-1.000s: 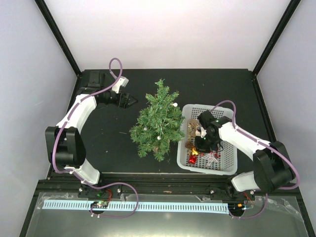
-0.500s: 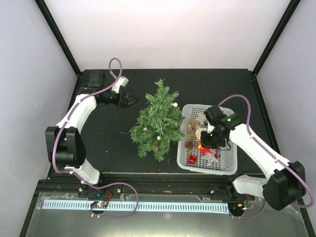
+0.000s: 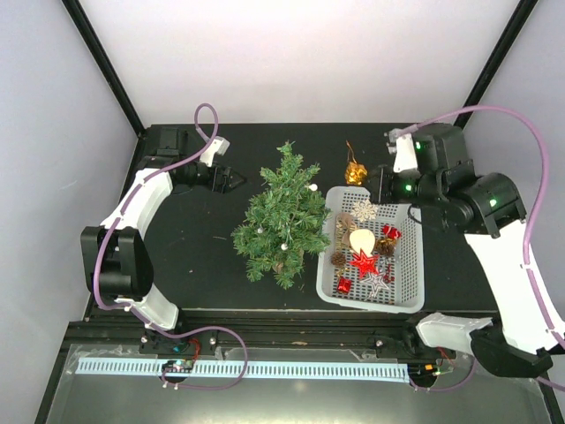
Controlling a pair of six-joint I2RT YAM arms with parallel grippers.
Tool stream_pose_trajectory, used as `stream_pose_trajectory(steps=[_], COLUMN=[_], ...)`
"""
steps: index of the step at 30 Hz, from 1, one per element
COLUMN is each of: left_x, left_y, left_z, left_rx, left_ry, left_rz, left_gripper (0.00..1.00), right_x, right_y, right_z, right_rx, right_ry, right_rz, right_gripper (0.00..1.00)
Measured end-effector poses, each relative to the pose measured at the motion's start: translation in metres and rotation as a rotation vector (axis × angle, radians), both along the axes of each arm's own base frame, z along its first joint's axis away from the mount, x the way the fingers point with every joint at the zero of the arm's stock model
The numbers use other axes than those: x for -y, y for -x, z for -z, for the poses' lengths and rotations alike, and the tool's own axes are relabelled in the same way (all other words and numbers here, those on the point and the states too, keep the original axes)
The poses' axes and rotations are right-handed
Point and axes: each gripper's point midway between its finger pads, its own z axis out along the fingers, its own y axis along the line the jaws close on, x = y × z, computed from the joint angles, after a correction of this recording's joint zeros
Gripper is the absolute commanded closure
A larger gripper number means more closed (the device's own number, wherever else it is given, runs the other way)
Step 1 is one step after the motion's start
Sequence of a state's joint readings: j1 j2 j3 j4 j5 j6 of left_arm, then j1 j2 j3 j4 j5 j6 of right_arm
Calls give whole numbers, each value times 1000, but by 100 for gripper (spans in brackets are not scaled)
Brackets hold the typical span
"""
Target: Decorate the small christmas tree
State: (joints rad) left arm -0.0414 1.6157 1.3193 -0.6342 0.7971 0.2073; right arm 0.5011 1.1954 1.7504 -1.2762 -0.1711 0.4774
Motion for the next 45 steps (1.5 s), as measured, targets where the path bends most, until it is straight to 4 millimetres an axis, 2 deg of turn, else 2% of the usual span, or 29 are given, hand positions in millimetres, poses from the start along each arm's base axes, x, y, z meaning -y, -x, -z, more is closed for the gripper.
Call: stream_pose_trajectory(steps=[2,4,11,16,20,28,32,45], left_x=[0,0,0,0,0,0,0,-1], left_y=[0,0,1,3,2,2,1,2], left_z=[0,0,5,11,10,10,10,15], left_rx=[0,0,-5,-19,-14,-15,-10,-18], left_ry=[1,1,0,0,1,3,3,0], left_rz=[0,-1,-1,-1,-2,-5,-6,-10], left_gripper=[12,12,12,12,12,11,7,7], right_x=[-9,-18,-54,-70,-77,-88,-93,-99], right_y=[-3,-7,-7,7,13,17,15,12], right_z=[-17,-21,0,-2,-6,-3,4,36], right_rx=[24,21,-69,-81,-82,-107,-128,-207], right_ry=[-30,-42,-32,-48,-64,-76,-73,-28], right_rz=[-27,-51,-156,-227,-253,-290,-299,-306], right_gripper=[99,99,99,99,99,99,99,99])
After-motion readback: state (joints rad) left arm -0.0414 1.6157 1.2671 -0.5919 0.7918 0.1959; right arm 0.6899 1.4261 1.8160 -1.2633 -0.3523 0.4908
